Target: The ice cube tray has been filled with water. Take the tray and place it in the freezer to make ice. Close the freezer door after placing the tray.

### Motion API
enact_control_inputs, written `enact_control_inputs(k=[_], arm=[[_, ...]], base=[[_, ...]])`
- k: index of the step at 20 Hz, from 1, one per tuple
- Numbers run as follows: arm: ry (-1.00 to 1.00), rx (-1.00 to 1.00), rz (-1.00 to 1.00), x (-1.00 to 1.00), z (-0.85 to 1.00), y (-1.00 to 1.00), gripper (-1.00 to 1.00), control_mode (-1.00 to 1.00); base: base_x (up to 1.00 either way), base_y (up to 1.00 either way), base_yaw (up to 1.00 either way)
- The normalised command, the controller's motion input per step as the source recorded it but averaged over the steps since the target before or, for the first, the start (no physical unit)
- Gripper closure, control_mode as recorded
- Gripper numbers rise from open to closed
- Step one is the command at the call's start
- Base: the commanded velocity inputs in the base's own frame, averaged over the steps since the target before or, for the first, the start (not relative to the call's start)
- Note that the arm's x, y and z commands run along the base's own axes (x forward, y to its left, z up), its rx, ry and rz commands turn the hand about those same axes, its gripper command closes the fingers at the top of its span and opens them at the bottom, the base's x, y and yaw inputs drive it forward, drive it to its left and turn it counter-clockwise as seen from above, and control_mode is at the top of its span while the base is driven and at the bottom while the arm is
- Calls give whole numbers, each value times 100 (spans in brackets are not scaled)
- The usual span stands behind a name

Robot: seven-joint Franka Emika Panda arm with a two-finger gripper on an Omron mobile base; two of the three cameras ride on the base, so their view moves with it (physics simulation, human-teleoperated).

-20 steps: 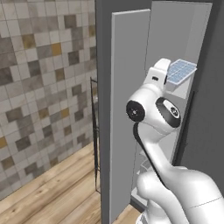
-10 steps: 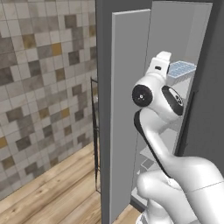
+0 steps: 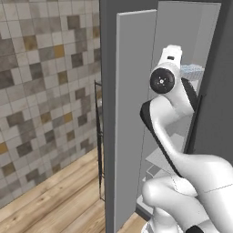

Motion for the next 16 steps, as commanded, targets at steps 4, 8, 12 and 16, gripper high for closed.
enact_control_inputs(k=[4, 8, 12, 16], arm=[[3, 0, 13, 0, -44, -3, 100, -100], [0, 0, 16, 0, -55, 0, 100, -100], [0, 0, 18, 4, -43, -1, 100, -100], [0, 0, 15, 19, -22, -11, 100, -100]], base=[[0, 0, 0], [0, 0, 0], [0, 0, 0], [0, 0, 0]])
